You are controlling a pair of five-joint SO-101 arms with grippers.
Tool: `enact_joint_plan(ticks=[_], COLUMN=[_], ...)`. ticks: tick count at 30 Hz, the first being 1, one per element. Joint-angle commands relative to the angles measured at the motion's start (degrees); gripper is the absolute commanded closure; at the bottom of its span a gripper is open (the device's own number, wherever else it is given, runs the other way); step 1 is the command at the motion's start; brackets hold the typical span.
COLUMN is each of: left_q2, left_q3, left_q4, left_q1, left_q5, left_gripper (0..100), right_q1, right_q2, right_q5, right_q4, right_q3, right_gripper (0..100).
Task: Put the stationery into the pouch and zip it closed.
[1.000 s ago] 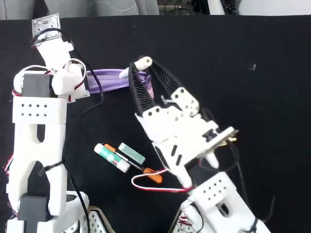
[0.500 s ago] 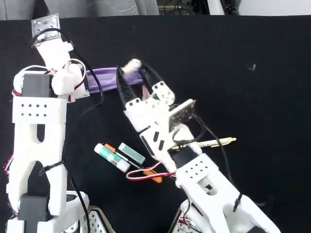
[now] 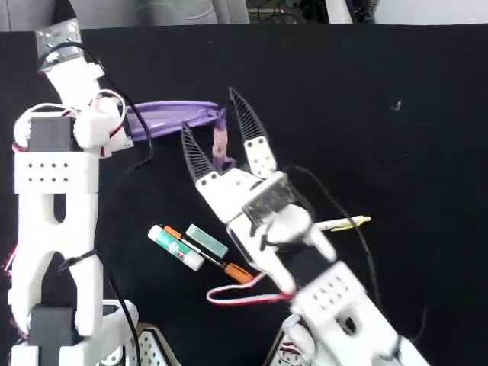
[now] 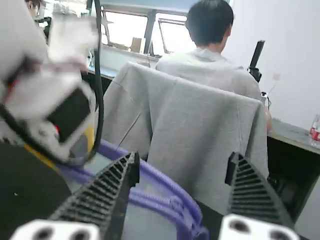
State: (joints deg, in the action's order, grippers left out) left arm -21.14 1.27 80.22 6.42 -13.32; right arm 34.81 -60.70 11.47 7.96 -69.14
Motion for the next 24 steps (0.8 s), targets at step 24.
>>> enact_joint_plan(ticks=[24], left_q2=[-0.4], left_q3=[6.2], left_q4=[-8.4], left_q1=[12.5], left_q5=[2.8], left_gripper=[97], right_q1=[-20.6], right_q2=[-10.2], right_q5=[56.6], right_q4=[-69.5], right_q3=[-1.4], right_gripper=[73.7])
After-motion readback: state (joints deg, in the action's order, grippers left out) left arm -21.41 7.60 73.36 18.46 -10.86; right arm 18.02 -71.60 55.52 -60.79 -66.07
